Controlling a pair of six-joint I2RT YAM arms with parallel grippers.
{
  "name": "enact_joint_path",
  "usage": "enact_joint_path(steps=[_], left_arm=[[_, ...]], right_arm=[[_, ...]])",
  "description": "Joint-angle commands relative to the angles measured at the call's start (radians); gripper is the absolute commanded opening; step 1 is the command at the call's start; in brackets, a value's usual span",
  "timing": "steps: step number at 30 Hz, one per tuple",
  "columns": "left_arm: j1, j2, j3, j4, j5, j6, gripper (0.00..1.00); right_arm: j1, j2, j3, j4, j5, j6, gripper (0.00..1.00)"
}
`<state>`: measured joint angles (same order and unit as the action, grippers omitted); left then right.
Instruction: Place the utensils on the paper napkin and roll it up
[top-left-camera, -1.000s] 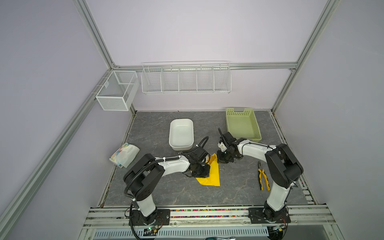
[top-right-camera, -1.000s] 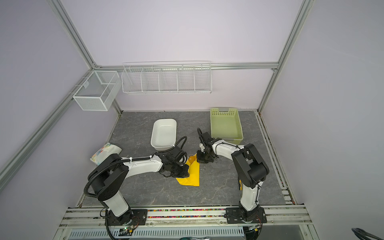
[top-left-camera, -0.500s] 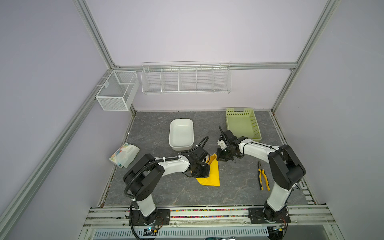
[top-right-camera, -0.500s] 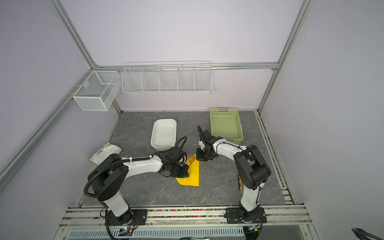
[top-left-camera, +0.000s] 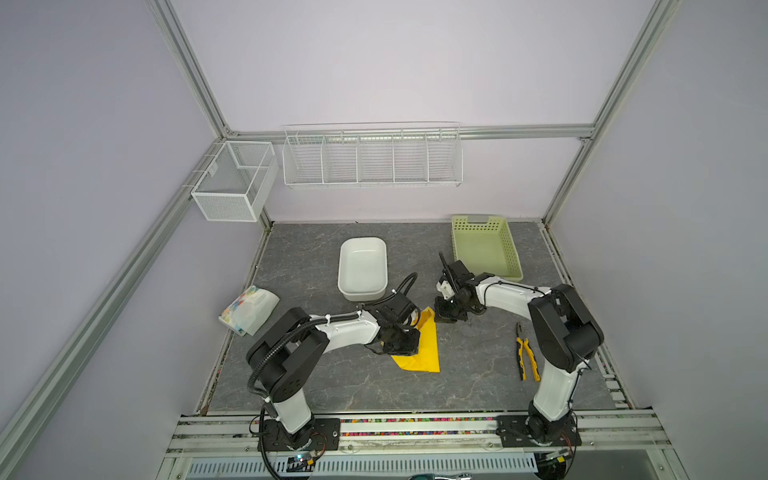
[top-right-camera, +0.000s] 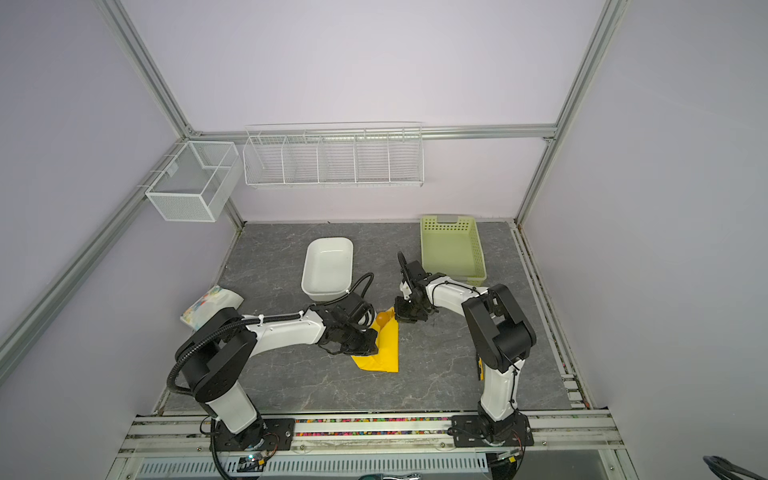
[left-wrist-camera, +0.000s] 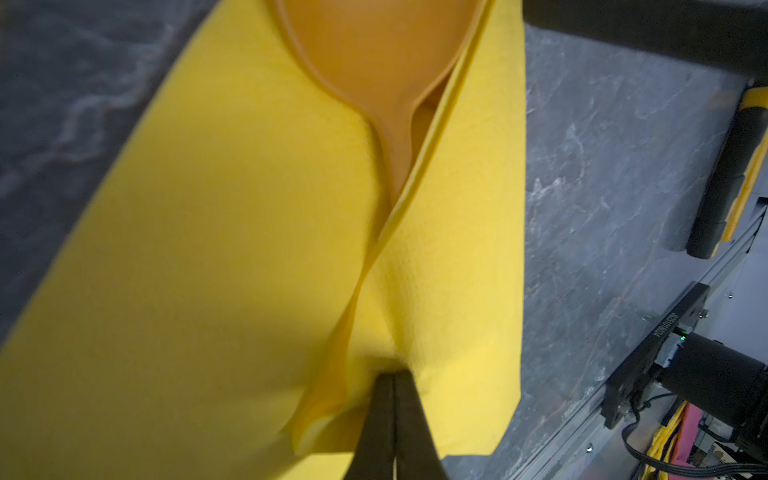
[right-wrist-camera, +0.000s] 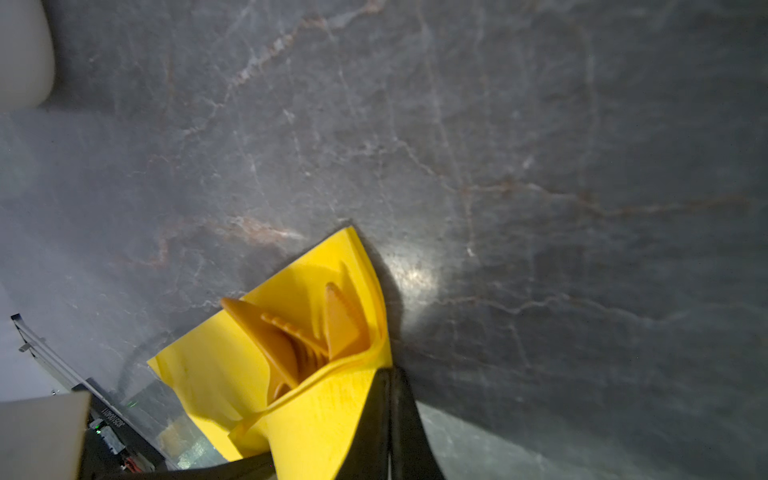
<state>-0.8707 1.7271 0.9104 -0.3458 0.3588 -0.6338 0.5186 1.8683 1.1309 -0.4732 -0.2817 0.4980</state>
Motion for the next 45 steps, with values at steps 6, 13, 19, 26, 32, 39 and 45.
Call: enact_joint_path(steps=[6, 13, 19, 26, 32, 39, 45], left_arm=[[0.003, 0.008, -0.045, -0.110, -0.070, 0.014, 0.00], [0.003, 0.009, -0.045, -0.111, -0.070, 0.014, 0.00], [0.003, 0.011, -0.048, -0.108, -0.070, 0.013, 0.00], [0.003, 0.008, -0.050, -0.108, -0.070, 0.013, 0.00], [0.003, 0.007, -0.053, -0.103, -0.070, 0.011, 0.00], [0.003, 0.006, -0.056, -0.094, -0.068, 0.008, 0.00], [0.003, -0.011, -0.067, -0.077, -0.074, -0.006, 0.00]], right_arm=[[-0.006, -0.051, 0.026, -0.029, -0.005, -0.018, 0.07], [-0.008, -0.031, 0.045, -0.009, -0.023, -0.013, 0.07], [-0.010, 0.018, 0.044, 0.037, -0.070, -0.007, 0.06], [-0.012, 0.061, 0.054, 0.001, 0.005, -0.015, 0.07], [-0.016, 0.053, 0.052, -0.034, 0.039, -0.022, 0.07], [0.012, -0.085, 0.047, -0.065, 0.029, 0.019, 0.07], [0.081, -0.159, 0.022, -0.055, -0.006, 0.090, 0.10]])
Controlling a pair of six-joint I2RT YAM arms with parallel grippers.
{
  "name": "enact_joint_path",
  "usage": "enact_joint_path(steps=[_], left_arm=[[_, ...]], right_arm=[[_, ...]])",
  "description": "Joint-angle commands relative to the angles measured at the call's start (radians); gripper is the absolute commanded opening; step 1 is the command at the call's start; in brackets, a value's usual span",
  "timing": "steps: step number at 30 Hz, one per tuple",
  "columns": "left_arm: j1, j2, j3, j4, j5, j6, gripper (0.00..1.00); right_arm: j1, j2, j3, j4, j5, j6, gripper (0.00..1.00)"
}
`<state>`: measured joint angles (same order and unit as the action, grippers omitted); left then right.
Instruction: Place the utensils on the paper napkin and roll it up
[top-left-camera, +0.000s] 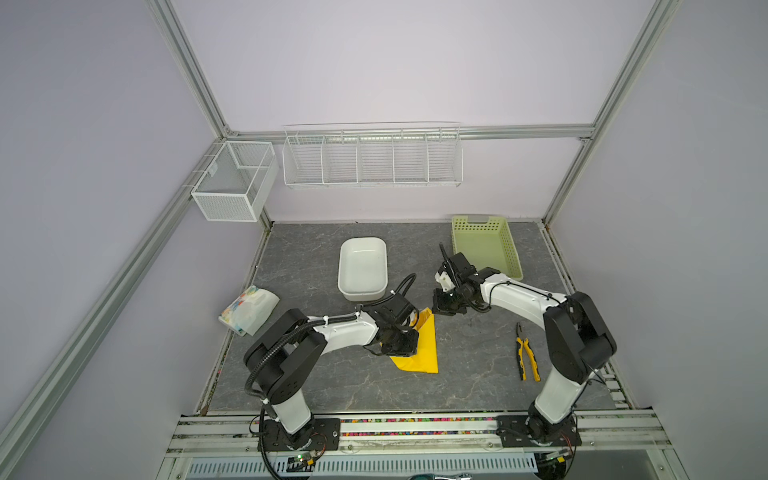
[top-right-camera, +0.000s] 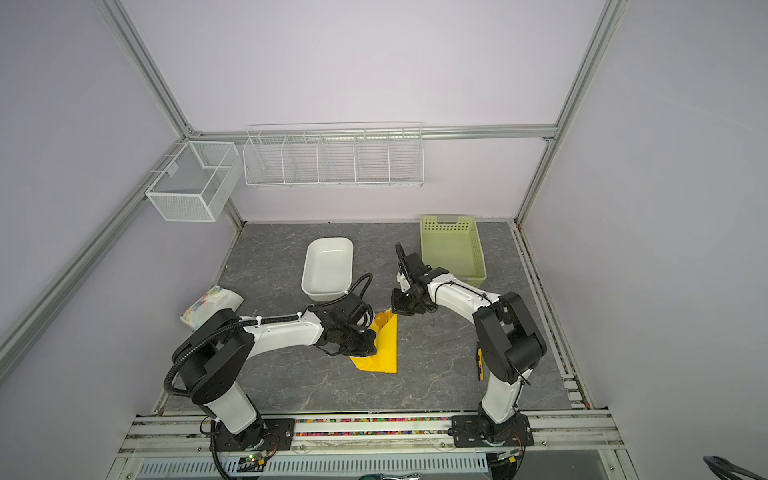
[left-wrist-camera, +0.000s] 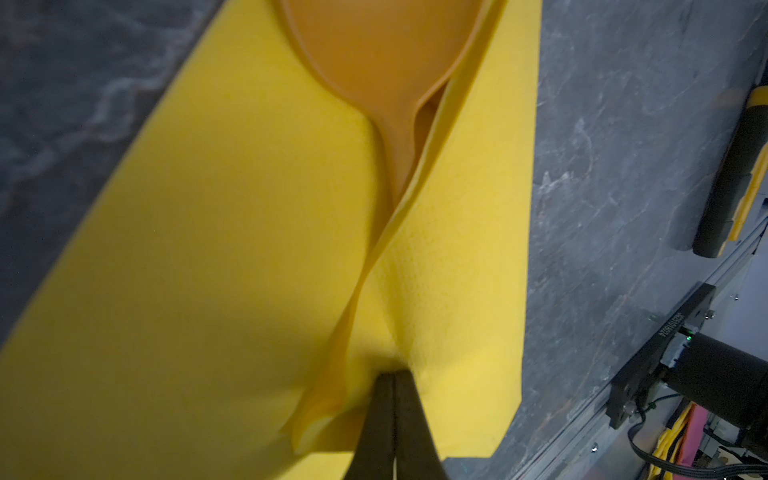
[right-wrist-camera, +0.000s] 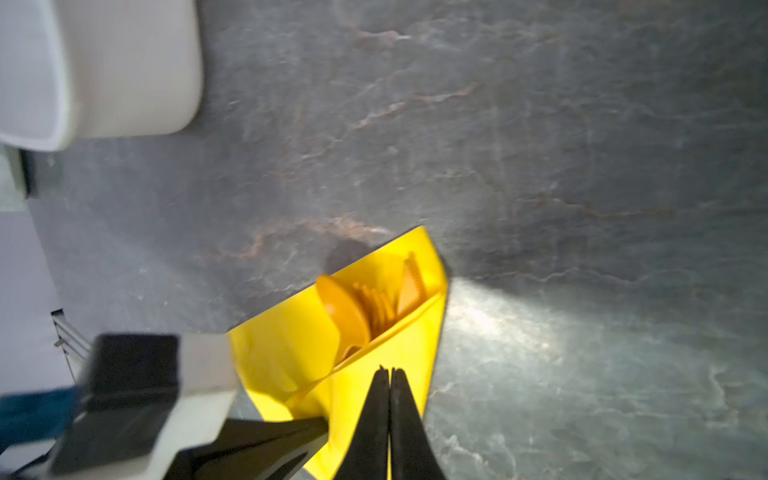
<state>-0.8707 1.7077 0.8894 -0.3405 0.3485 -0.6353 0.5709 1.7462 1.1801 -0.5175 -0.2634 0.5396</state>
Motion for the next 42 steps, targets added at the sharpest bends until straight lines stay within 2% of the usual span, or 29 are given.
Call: enact_joint_path(steps=[1, 7, 16, 28, 42], left_arm=[[0.003, 0.005, -0.049, -0.079, -0.064, -0.006, 0.00], [0.003, 0.002, -0.057, -0.067, -0.057, -0.009, 0.00], [0.003, -0.003, -0.059, -0.064, -0.055, -0.010, 0.00], [0.004, 0.001, -0.062, -0.058, -0.051, -0.009, 0.00], [0.003, 0.002, -0.058, -0.060, -0.049, -0.009, 0.00]], right_arm=[[0.040, -0.045, -0.041, 0.009, -0.039, 0.069, 0.11], [0.102, -0.025, -0.082, 0.080, -0.076, 0.158, 0.13], [0.177, 0.058, -0.088, 0.131, -0.075, 0.222, 0.17], [0.202, 0.131, -0.091, 0.119, -0.054, 0.229, 0.24], [0.207, 0.137, -0.082, 0.114, -0.056, 0.228, 0.35]])
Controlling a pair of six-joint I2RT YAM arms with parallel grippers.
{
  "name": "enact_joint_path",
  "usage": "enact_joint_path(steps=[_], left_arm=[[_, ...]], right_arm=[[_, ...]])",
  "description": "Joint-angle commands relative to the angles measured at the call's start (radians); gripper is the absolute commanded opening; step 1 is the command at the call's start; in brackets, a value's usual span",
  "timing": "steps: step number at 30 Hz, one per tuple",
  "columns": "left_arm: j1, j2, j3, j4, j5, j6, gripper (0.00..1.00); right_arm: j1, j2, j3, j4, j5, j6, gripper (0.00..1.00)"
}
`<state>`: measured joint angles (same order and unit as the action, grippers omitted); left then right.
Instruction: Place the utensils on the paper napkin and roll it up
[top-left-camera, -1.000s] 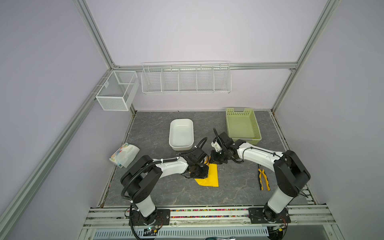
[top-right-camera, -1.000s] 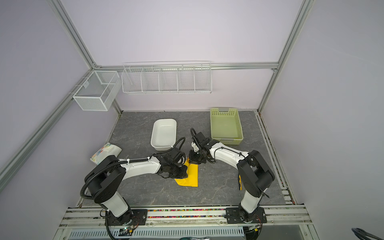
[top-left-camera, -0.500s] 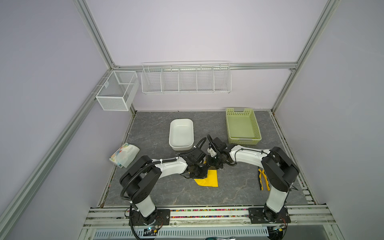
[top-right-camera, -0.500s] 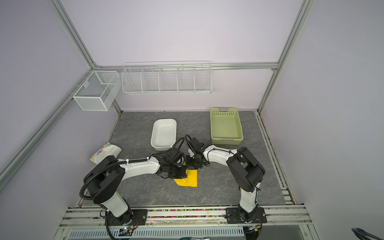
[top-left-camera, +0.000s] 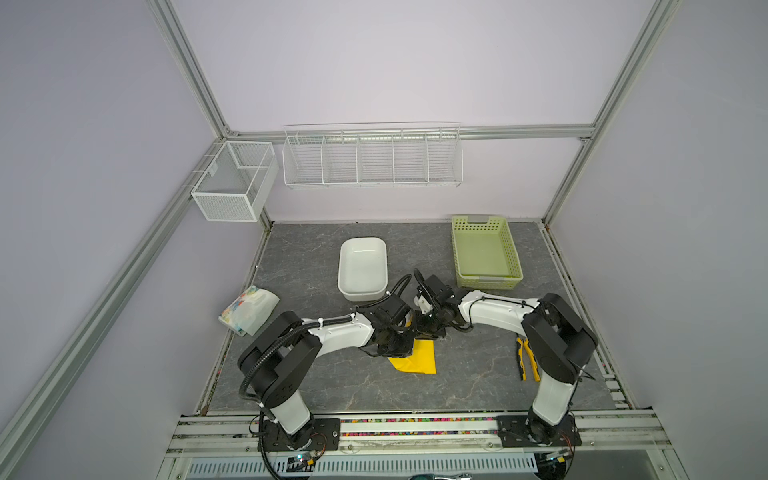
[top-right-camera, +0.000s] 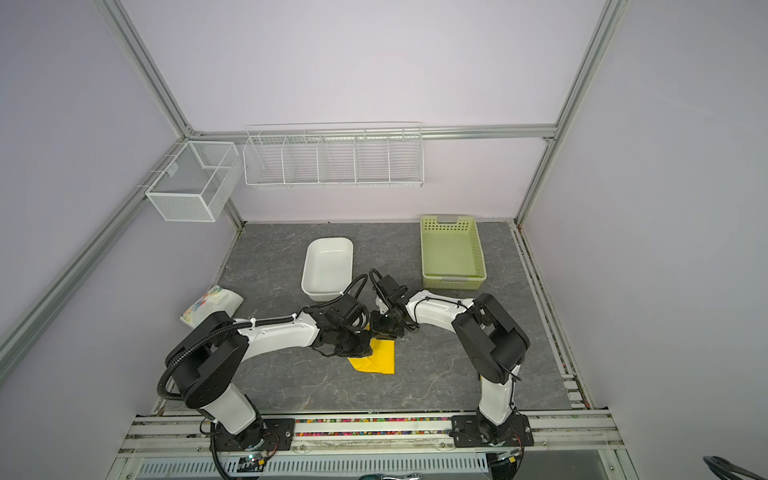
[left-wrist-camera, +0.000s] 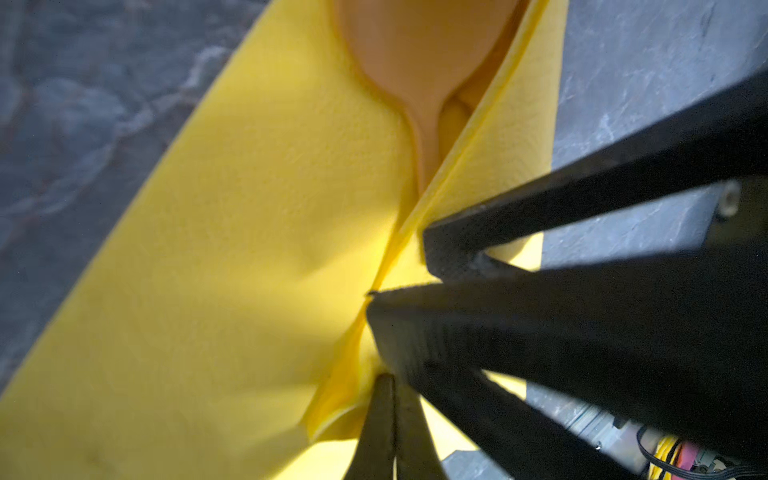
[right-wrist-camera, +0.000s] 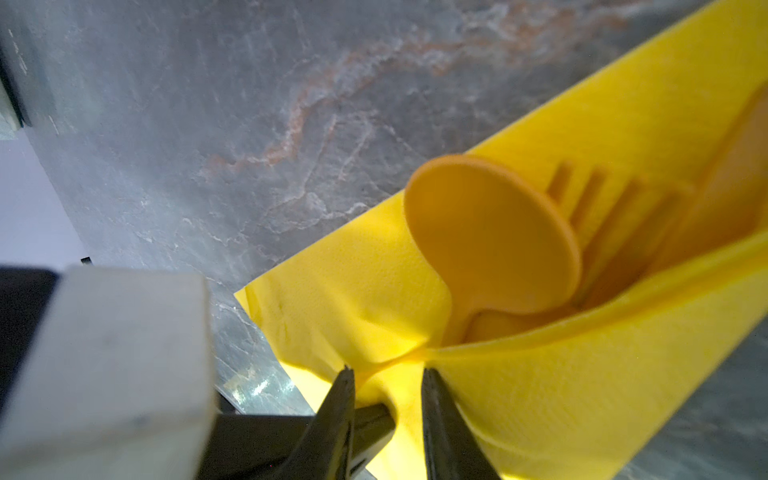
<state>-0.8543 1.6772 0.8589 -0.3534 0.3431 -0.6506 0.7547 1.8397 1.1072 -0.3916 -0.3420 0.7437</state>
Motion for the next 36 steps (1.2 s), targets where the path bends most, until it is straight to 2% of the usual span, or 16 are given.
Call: enact_joint_path(steps=[1, 9, 16, 21, 36], left_arm=[[-0.012, 0.033, -0.028, -0.047, -0.043, 0.007, 0.00], [-0.012, 0.032, -0.032, -0.041, -0.046, 0.005, 0.00], [-0.013, 0.031, -0.039, -0.038, -0.049, 0.000, 0.00], [-0.011, 0.031, -0.039, -0.036, -0.050, 0.000, 0.00], [-0.012, 0.023, -0.035, -0.044, -0.051, 0.000, 0.00]], right_arm=[[0.022, 0.044, -0.009, -0.013, 0.023, 0.024, 0.36], [0.022, 0.028, -0.016, 0.010, -0.003, 0.042, 0.37], [0.025, -0.016, -0.041, 0.037, -0.028, 0.071, 0.22], [0.035, -0.033, -0.063, 0.024, -0.016, 0.075, 0.16], [0.077, 0.029, -0.060, -0.044, 0.077, 0.048, 0.13]])
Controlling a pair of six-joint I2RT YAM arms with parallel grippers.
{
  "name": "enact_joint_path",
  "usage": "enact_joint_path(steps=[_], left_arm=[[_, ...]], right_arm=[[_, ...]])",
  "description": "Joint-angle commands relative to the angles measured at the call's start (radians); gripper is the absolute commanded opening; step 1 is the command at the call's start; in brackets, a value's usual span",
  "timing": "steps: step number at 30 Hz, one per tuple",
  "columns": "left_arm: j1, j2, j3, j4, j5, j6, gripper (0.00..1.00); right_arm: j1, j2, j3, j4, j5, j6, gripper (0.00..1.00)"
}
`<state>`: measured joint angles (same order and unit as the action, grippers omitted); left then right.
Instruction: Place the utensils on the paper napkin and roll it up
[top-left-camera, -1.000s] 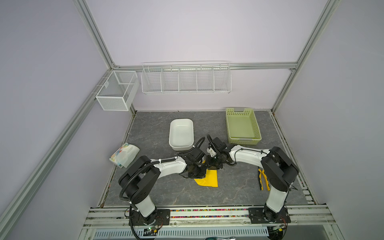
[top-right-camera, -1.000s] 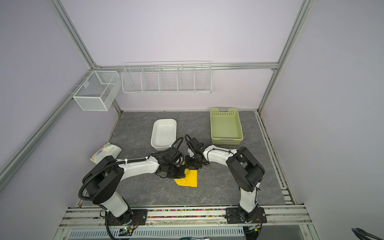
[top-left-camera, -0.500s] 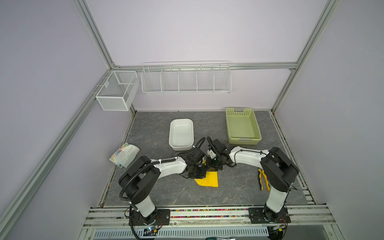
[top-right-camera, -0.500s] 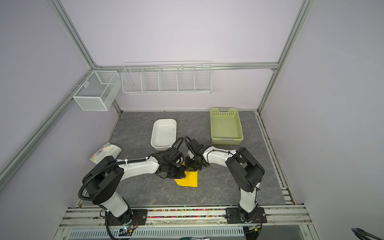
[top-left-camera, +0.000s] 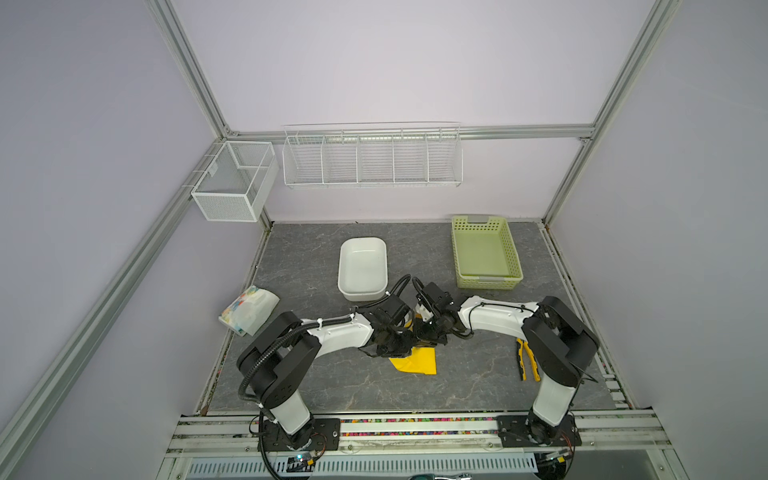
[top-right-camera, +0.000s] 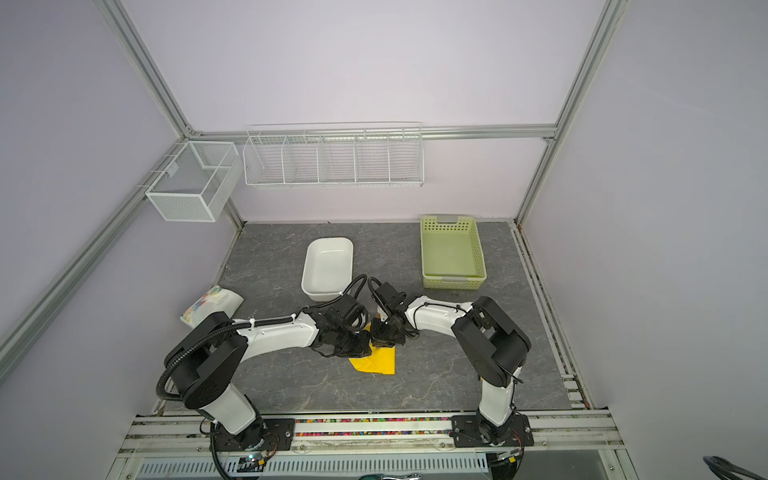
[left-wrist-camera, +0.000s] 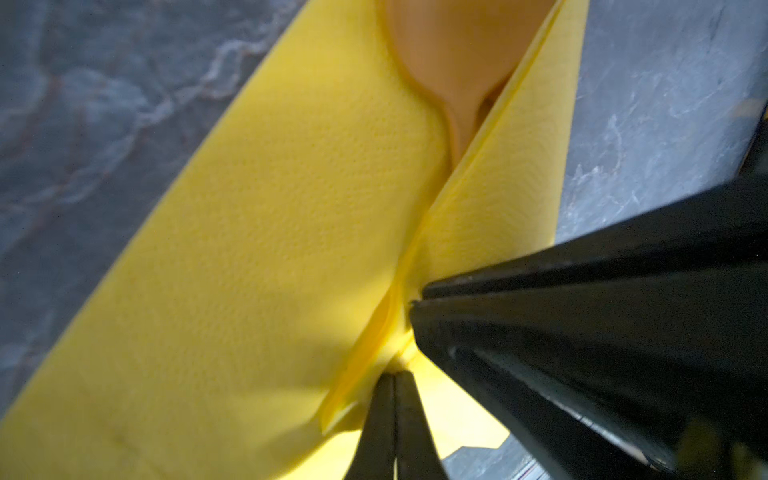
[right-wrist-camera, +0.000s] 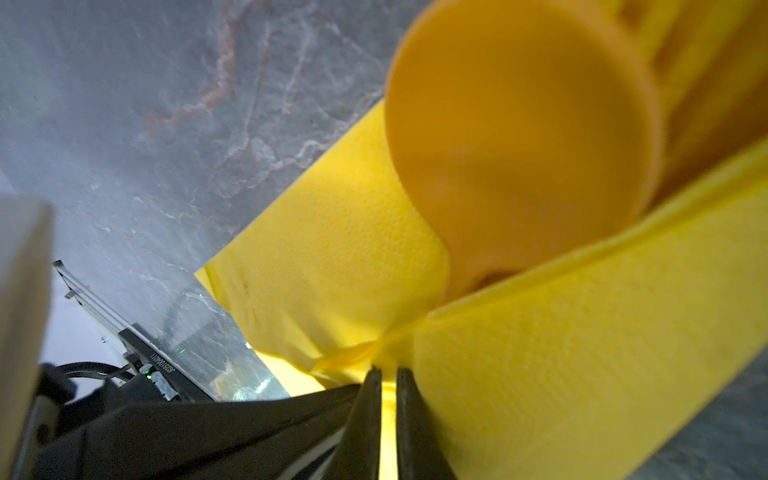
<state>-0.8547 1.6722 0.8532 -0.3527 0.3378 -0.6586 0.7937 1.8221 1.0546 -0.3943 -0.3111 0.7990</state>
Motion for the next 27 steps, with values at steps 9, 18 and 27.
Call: enact_joint_path(steps=[9, 18, 27], left_arm=[[-0.010, -0.041, 0.009, -0.068, -0.087, 0.006, 0.00], [0.046, -0.167, -0.025, -0.100, -0.134, 0.004, 0.00], [0.179, -0.325, -0.160, -0.109, -0.120, -0.013, 0.01]], right_arm=[[0.044, 0.083, -0.013, -0.031, 0.046, -0.014, 0.11], [0.043, 0.083, -0.016, -0.034, 0.049, -0.025, 0.09], [0.044, 0.072, -0.014, -0.057, 0.042, -0.059, 0.08]])
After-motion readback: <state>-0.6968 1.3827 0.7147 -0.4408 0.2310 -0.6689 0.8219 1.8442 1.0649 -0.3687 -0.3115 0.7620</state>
